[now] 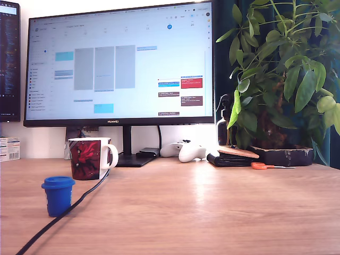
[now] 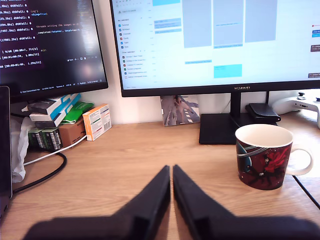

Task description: Pick the blue coffee capsule and place it inside the red coffee cup

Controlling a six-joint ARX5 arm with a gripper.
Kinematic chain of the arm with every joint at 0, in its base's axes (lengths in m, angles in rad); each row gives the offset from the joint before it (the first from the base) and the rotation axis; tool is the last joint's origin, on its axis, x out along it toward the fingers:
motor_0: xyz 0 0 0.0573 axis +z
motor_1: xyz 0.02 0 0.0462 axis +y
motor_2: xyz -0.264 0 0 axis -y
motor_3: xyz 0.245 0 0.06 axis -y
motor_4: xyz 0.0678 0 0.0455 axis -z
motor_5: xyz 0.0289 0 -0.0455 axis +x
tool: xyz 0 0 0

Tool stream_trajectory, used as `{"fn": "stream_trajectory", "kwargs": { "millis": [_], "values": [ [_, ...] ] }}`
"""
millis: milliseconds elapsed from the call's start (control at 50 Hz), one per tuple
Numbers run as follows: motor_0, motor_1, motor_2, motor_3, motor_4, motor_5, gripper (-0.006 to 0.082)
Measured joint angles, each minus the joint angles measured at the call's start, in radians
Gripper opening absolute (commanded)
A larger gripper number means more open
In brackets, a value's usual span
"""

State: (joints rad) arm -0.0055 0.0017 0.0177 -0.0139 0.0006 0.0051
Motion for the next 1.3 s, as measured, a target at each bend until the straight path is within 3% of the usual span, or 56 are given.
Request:
{"fn": "stream_trajectory", "kwargs": {
  "millis": [100,300,440,640,840,1080,1140,1180,1300],
  "values": [
    [0.030,-0.005,-0.009,0.000,0.120,0.000,-0.0024],
    [0.035,-0.005,-0.011,0.018,0.249,-0.057,-0.0024],
    [0.034,-0.005,-0.011,0.045,0.426,-0.172,-0.0024],
    [0.005,-0.005,-0.011,0.049,0.580,-0.344,-0.0024],
    [-0.048,0.000,-0.011,0.023,0.653,-0.367,-0.0024],
    [-0.112,0.129,-0.005,0.001,0.645,-0.369,-0.0017],
    [-0.122,0.169,0.017,-0.017,0.641,-0.369,0.0036],
    [-0.127,0.200,0.041,-0.033,0.640,-0.369,0.0123],
    [-0.145,0.290,0.134,-0.068,0.645,-0.360,0.0574]
  ]
}}
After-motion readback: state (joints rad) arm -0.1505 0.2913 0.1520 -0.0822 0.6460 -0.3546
